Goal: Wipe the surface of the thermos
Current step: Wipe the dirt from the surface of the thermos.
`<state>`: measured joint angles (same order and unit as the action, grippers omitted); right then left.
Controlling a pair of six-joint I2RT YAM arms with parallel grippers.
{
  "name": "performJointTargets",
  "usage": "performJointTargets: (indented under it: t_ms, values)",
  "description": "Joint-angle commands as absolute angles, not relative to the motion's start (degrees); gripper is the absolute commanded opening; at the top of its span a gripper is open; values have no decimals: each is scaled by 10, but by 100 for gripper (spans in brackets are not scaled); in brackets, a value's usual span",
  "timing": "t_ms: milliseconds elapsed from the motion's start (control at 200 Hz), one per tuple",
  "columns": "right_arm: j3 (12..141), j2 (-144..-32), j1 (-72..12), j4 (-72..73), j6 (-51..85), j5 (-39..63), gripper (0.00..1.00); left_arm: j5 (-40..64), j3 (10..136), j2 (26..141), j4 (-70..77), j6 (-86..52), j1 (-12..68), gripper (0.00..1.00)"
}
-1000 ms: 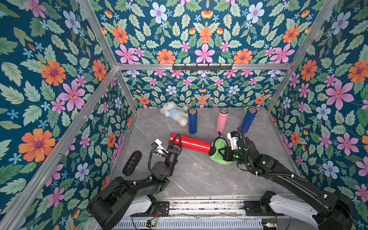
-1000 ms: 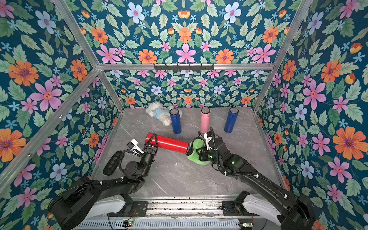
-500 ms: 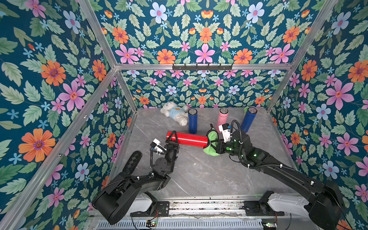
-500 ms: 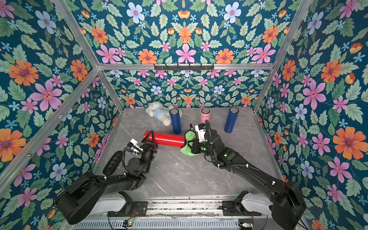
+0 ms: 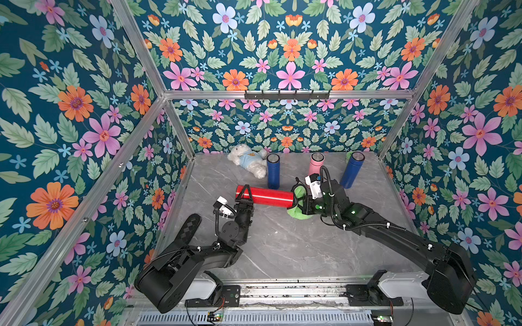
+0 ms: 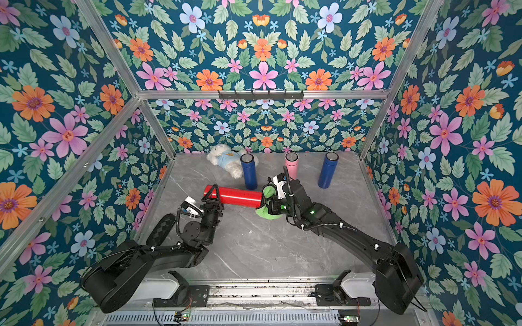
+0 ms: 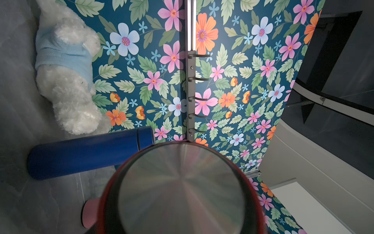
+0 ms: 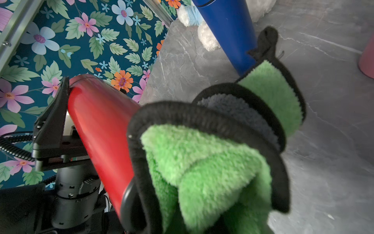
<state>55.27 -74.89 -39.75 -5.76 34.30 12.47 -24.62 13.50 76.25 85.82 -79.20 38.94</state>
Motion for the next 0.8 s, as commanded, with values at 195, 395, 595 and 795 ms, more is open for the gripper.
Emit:
performJointTargets:
  t_ms: [195, 395, 595, 795]
  values:
    - [586, -776, -405, -112, 347, 96, 0, -156, 138, 741, 962, -825, 391, 0]
    - [585, -770, -412, -93, 341, 109, 0, -163, 133, 716, 932, -811, 389, 0]
    - [587, -735, -420, -94, 336, 117, 0, -180, 116, 701, 922, -790, 388, 0]
    - [567, -685, -421, -104, 350, 125, 0, -201, 104, 702, 933, -772, 384, 0]
